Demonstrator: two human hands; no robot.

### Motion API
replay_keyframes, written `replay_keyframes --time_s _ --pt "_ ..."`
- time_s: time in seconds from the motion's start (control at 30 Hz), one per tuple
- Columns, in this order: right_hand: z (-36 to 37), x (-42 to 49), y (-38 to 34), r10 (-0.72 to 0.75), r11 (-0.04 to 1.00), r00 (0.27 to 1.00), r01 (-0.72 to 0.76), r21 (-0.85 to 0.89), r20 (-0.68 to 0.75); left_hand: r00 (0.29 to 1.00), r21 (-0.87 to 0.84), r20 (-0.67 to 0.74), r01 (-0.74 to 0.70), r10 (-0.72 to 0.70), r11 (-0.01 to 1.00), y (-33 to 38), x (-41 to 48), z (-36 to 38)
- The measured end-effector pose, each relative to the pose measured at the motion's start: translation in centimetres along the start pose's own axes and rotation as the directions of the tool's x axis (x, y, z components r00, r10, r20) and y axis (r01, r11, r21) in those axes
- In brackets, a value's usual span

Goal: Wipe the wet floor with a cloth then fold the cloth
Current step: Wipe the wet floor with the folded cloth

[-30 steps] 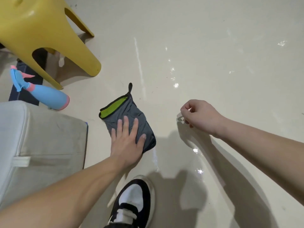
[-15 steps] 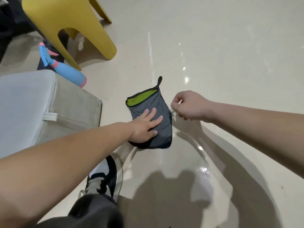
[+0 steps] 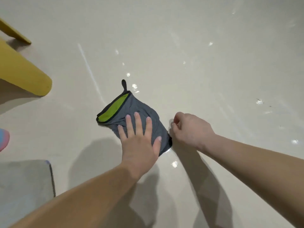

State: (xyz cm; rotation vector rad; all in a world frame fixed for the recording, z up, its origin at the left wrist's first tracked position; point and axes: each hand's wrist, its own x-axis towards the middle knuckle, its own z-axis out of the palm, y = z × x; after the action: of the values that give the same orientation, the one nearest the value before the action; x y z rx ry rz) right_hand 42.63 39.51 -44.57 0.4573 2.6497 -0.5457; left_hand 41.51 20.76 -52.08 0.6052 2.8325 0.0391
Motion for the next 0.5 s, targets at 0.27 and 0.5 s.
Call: replay_keyframes --time_s 0.27,0.5 --pt "0.0 -10.8 9.0 0.401 0.907 0.915 -0.403 0.123 0.036 0.874 0.017 0.069 -0.483 0.481 0.875 8.6 -1.4 0.8" --pt "2.5 -18.0 11.4 0.335 0.936 0.928 -0.347 0.055 0.164 0.425 0.034 0.176 -0.904 0.888 0.426 5.4 -8.1 2.2"
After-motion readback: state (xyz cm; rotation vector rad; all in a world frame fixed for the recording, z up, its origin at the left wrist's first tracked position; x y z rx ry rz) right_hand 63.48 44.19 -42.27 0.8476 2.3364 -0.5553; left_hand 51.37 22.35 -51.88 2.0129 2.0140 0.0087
